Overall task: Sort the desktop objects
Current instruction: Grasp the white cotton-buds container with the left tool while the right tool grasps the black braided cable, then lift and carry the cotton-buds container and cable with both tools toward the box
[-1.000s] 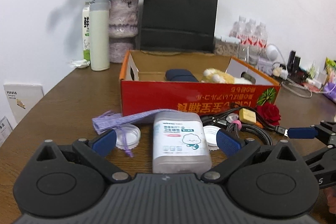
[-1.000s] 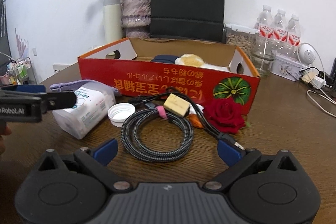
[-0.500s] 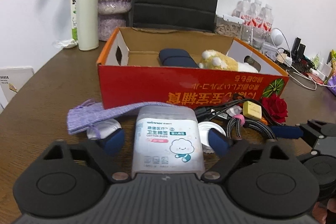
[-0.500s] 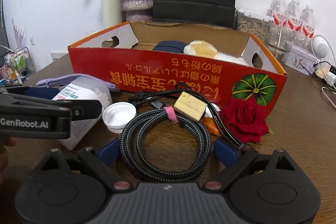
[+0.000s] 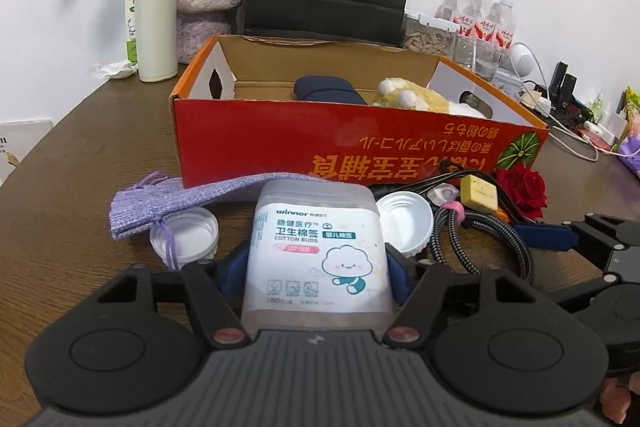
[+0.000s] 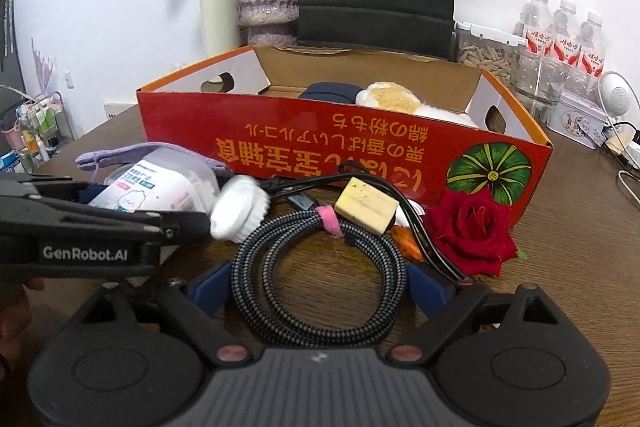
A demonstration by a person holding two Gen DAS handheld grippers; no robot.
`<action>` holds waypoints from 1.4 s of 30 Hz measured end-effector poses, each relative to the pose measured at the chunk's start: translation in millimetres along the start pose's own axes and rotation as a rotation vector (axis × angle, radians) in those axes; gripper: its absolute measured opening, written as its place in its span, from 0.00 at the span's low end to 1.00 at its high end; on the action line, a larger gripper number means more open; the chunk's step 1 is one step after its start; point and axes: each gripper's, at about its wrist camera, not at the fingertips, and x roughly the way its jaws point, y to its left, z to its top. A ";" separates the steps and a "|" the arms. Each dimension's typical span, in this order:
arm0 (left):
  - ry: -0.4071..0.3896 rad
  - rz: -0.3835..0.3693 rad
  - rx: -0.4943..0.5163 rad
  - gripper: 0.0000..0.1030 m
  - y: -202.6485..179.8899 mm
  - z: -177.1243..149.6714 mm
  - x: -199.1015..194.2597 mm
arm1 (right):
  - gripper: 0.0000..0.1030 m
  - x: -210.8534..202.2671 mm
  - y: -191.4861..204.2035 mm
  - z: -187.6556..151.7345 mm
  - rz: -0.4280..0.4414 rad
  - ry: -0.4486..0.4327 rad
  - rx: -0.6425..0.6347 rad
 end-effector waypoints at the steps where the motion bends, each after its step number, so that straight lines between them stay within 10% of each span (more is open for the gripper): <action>1: -0.002 -0.006 -0.002 0.66 0.2 -0.5 -1.0 | 0.87 -0.9 0.2 -0.4 0.002 -0.003 0.000; 25: -0.107 -0.068 -0.079 0.65 0.2 -2.8 -45.1 | 0.78 -62.3 -7.0 -3.5 0.080 -0.191 0.117; 42: -0.148 -0.052 -0.101 0.66 3.2 -5.4 -83.9 | 0.78 -86.6 3.8 -12.6 0.219 -0.125 0.186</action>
